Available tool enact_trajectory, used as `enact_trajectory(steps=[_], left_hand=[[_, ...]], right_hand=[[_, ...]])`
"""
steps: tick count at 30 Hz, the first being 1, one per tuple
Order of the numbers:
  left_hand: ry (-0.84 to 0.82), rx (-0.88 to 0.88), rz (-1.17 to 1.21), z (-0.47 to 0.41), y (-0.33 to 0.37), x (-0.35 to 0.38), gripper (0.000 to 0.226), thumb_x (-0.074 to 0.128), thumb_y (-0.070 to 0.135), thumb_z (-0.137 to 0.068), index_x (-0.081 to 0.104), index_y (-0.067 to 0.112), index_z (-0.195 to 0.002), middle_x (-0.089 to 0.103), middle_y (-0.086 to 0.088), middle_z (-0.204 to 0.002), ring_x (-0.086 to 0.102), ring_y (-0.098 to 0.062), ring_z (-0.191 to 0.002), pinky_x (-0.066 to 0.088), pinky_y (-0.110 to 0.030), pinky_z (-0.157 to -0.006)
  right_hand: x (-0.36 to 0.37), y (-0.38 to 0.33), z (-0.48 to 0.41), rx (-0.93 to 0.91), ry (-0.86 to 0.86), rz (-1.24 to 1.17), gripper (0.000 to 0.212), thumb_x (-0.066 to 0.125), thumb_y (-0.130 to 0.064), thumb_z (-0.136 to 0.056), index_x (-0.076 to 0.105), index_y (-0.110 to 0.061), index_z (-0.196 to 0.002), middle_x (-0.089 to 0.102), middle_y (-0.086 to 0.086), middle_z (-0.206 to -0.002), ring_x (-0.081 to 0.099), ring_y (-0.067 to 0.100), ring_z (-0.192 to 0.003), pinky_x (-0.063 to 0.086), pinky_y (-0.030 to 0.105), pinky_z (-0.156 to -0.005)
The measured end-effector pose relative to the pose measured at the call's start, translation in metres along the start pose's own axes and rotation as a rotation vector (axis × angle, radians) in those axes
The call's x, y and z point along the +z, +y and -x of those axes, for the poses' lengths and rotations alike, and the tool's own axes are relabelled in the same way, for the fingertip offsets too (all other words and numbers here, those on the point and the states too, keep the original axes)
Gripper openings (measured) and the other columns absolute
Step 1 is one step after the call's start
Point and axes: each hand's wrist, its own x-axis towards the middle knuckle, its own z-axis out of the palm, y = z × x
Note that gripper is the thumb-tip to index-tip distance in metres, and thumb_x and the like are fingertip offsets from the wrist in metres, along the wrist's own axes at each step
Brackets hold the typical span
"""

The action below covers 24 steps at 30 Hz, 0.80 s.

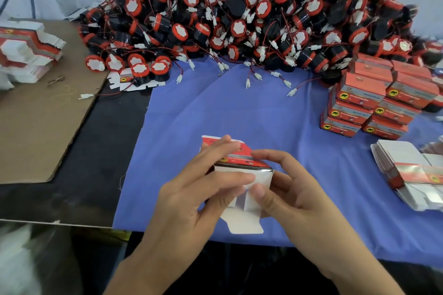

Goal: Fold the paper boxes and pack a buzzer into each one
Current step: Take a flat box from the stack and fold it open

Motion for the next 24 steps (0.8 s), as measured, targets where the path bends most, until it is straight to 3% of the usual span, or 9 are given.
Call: enact_trajectory(steps=[2, 6, 7, 10, 13, 16, 18, 20, 24], left_hand=[[0.073, -0.065, 0.051, 0.003, 0.004, 0.008, 0.028, 0.070, 0.006, -0.093, 0.074, 0.026, -0.113, 0.062, 0.007, -0.143, 0.054, -0.017, -0.139, 0.048, -0.026, -0.108], [0.219, -0.338, 0.309, 0.006, 0.009, 0.016, 0.020, 0.075, 0.013, -0.090, 0.077, 0.029, -0.102, 0.070, 0.012, -0.131, 0.059, -0.012, -0.133, 0.052, -0.052, -0.105], [0.245, -0.395, 0.378, 0.006, 0.009, 0.017, 0.018, 0.076, 0.014, -0.088, 0.077, 0.028, -0.099, 0.071, 0.011, -0.129, 0.061, -0.012, -0.131, 0.054, -0.052, -0.104], [0.324, -0.482, 0.501, 0.004, 0.013, 0.019, 0.017, 0.076, 0.014, -0.081, 0.078, 0.024, -0.094, 0.075, 0.006, -0.122, 0.065, -0.013, -0.125, 0.053, -0.040, -0.105], [0.359, -0.489, 0.469, 0.004, 0.017, 0.022, 0.017, 0.077, 0.013, -0.081, 0.078, 0.026, -0.092, 0.076, 0.003, -0.120, 0.067, -0.017, -0.123, 0.057, -0.046, -0.101], [0.371, -0.462, 0.451, 0.005, 0.017, 0.023, 0.016, 0.080, 0.015, -0.083, 0.077, 0.027, -0.093, 0.075, 0.002, -0.118, 0.068, -0.021, -0.121, 0.058, -0.048, -0.098], [0.365, -0.440, 0.445, 0.004, 0.017, 0.021, 0.012, 0.078, 0.020, -0.084, 0.077, 0.027, -0.094, 0.076, 0.003, -0.116, 0.068, -0.021, -0.119, 0.058, -0.040, -0.097], [0.350, -0.434, 0.441, 0.003, 0.016, 0.018, 0.011, 0.076, 0.022, -0.084, 0.076, 0.026, -0.095, 0.076, 0.004, -0.115, 0.068, -0.020, -0.118, 0.057, -0.032, -0.096], [0.278, -0.357, 0.420, 0.004, 0.017, 0.021, 0.007, 0.077, 0.022, -0.091, 0.075, 0.025, -0.098, 0.075, 0.001, -0.116, 0.067, -0.022, -0.119, 0.055, -0.030, -0.095]], right_hand=[[0.010, 0.004, 0.000, -0.063, 0.092, 0.022, 0.031, 0.069, -0.029, -0.097, 0.049, -0.039, -0.118, 0.077, 0.005, -0.107, 0.072, 0.021, -0.087, 0.057, 0.029, -0.067], [0.013, 0.010, 0.001, -0.175, 0.170, 0.120, 0.037, 0.074, -0.049, -0.089, 0.046, -0.034, -0.107, 0.074, 0.004, -0.112, 0.069, 0.037, -0.082, 0.054, 0.068, -0.065], [0.011, 0.010, 0.002, -0.221, 0.159, 0.162, 0.034, 0.073, -0.051, -0.090, 0.049, -0.037, -0.109, 0.072, -0.003, -0.122, 0.073, 0.029, -0.092, 0.057, 0.065, -0.067], [0.005, 0.009, 0.004, -0.397, 0.115, 0.316, 0.020, 0.065, -0.041, -0.098, 0.049, -0.046, -0.109, 0.058, -0.023, -0.142, 0.062, 0.013, -0.129, 0.059, 0.023, -0.072], [-0.002, 0.013, 0.003, -0.482, 0.085, 0.498, 0.010, 0.058, -0.033, -0.105, 0.053, -0.032, -0.097, 0.059, -0.034, -0.122, 0.051, 0.010, -0.140, 0.044, 0.004, -0.073], [-0.006, 0.011, 0.005, -0.424, 0.028, 0.510, 0.021, 0.053, -0.050, -0.104, 0.059, -0.031, -0.101, 0.057, -0.030, -0.134, 0.053, 0.014, -0.138, 0.045, 0.006, -0.078], [-0.010, 0.007, 0.009, -0.352, -0.093, 0.379, 0.039, 0.056, -0.061, -0.097, 0.063, -0.030, -0.118, 0.052, -0.012, -0.152, 0.031, 0.017, -0.153, 0.054, 0.020, -0.091], [-0.014, 0.004, 0.014, -0.281, -0.175, 0.290, 0.059, 0.067, -0.065, -0.087, 0.063, -0.024, -0.129, 0.040, -0.008, -0.162, 0.018, 0.016, -0.157, 0.056, 0.031, -0.097], [-0.004, -0.002, 0.015, -0.256, 0.041, 0.140, 0.036, 0.076, -0.053, -0.086, 0.070, -0.026, -0.110, 0.053, -0.007, -0.153, 0.042, 0.021, -0.148, 0.060, 0.035, -0.087]])
